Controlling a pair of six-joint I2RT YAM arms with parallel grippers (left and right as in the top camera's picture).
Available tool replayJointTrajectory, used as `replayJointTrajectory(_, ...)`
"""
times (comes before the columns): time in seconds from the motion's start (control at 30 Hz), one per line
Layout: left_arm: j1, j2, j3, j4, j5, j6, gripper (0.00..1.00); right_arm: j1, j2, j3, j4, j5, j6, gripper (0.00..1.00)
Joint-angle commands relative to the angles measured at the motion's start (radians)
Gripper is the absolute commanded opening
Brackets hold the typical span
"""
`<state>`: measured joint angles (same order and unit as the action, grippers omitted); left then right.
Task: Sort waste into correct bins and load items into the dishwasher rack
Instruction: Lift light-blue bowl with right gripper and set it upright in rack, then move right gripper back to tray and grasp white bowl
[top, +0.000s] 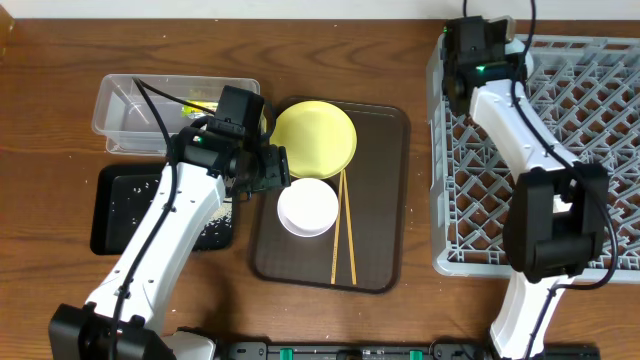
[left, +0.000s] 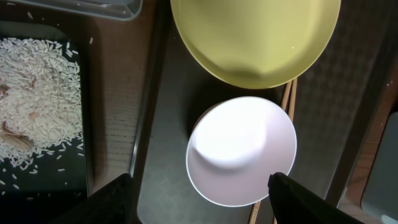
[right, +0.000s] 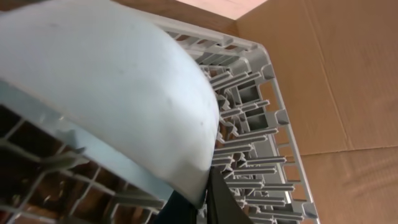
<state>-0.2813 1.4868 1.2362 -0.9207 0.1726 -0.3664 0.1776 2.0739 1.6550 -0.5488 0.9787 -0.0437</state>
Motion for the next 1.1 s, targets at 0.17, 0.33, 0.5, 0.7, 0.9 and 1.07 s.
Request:
replayJointTrajectory(0.17, 0.002, 0.004, 0.011, -0.006, -0.016, -0.005, 0.71, 0.024, -0.019, -0.001, -0.078, -0.129, 0.095, 0.08)
replayJointTrajectory(0.33, 0.002, 0.004, 0.011, -0.006, -0.017, -0.005, 0.71, 0.024, -0.067, -0.001, -0.149, -0.277, 0.140, 0.24)
replayJointTrajectory(0.5, 0.002, 0.004, 0.011, -0.006, -0.017, -0.005, 0.71, 0.025, -0.143, -0.001, -0.169, -0.333, 0.140, 0.53)
replayJointTrajectory(0.7, 0.002, 0.004, 0.011, -0.006, -0.017, -0.005, 0.71, 0.025, -0.258, -0.001, -0.170, -0.522, 0.140, 0.65)
replayJointTrajectory(0.9, 0.002, 0.004, 0.011, -0.006, -0.017, -0.005, 0.72, 0.033, -0.315, -0.001, -0.206, -0.993, 0.140, 0.68)
replayJointTrajectory(1.07, 0.003, 0.004, 0.011, -0.007, -0.018, -0.005, 0.71, 0.073, -0.293, -0.013, -0.270, -1.290, 0.113, 0.69)
